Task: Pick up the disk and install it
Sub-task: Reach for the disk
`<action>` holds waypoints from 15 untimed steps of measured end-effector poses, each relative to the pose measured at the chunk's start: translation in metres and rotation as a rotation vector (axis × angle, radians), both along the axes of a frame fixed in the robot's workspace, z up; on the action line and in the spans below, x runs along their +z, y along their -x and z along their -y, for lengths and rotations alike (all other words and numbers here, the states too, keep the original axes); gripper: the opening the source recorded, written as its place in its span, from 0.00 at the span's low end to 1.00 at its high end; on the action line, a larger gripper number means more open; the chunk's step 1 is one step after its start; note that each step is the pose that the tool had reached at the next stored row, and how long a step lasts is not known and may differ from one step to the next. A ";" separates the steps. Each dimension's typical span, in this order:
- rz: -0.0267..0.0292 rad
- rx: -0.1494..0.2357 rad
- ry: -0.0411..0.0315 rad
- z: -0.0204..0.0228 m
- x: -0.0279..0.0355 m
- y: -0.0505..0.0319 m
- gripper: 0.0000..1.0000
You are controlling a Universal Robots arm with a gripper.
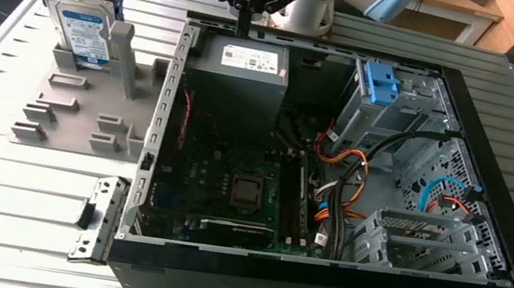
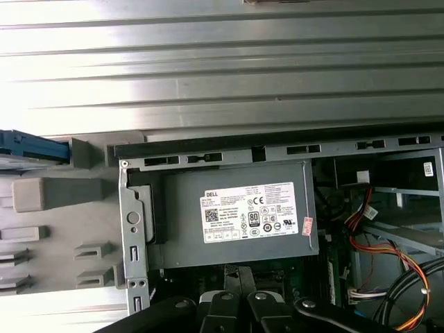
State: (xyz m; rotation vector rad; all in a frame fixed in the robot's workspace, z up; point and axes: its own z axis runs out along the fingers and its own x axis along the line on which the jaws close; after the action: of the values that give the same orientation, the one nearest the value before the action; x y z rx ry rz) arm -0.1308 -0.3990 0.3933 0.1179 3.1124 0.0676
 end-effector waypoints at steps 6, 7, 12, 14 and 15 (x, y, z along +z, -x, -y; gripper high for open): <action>0.0000 0.000 -0.0001 0.0000 0.0000 0.0079 0.11; 0.0000 0.000 0.0000 0.0000 0.0000 0.0092 0.11; 0.0001 0.000 -0.0001 0.0000 -0.0001 0.0137 0.11; 0.0001 0.000 -0.0001 0.0000 -0.0001 0.0150 0.11; 0.0001 0.000 -0.0001 0.0000 0.0000 0.0157 0.11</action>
State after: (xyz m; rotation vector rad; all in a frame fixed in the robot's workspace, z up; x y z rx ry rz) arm -0.1465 -0.3989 0.3933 0.1179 3.1124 0.0677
